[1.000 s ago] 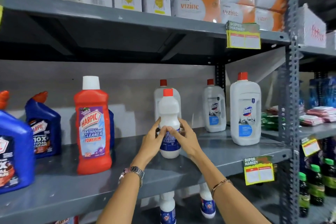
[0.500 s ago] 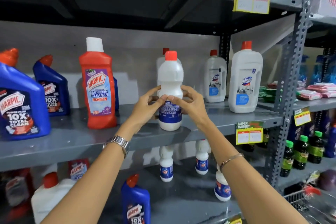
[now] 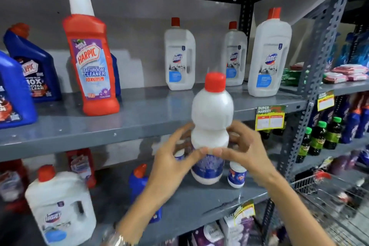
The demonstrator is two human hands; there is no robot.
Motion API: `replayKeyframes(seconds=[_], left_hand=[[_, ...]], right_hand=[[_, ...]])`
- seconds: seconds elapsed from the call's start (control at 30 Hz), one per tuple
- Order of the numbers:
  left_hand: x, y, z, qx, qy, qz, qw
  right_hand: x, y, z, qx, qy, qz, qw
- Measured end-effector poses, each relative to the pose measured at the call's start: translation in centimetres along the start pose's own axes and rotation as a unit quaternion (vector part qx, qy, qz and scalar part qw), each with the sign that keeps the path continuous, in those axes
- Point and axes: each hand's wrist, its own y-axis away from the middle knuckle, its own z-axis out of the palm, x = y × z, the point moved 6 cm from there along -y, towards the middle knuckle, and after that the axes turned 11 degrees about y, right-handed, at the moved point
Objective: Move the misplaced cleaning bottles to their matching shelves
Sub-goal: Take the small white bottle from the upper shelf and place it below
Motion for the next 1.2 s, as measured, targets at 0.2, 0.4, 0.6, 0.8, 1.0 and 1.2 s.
replayKeyframes(seconds=[0.2, 0.4, 0.6, 0.8, 1.0, 1.2], left_hand=[[-12.3, 3.3, -0.3, 0.017, -0.010, -0.128, 0.992], [-21.3, 1.7, -2.4, 0.066, -0.042, -0.192, 0.978], [-27.6, 0.2, -3.2, 0.073, -0.043, -0.228, 0.970], [-31.4, 0.6, -3.5, 0.058, -0.065, -0.253, 0.964], [-32.5, 0.3, -3.0, 0.063, -0.053, -0.235, 0.968], [-32.4, 0.6, -2.8, 0.072, -0.058, -0.228, 0.969]], right_hand=[[11.3, 3.7, 3.3, -0.064, -0.003, 0.115, 0.991], [20.5, 1.3, 6.9, -0.106, 0.022, 0.175, 0.979], [25.9, -0.6, 9.1, -0.139, 0.015, 0.223, 0.965], [30.1, 0.3, 9.9, -0.142, 0.006, 0.242, 0.960], [31.3, -0.1, 10.0, -0.160, -0.007, 0.243, 0.957], [30.8, 0.8, 10.0, -0.145, -0.016, 0.239, 0.960]])
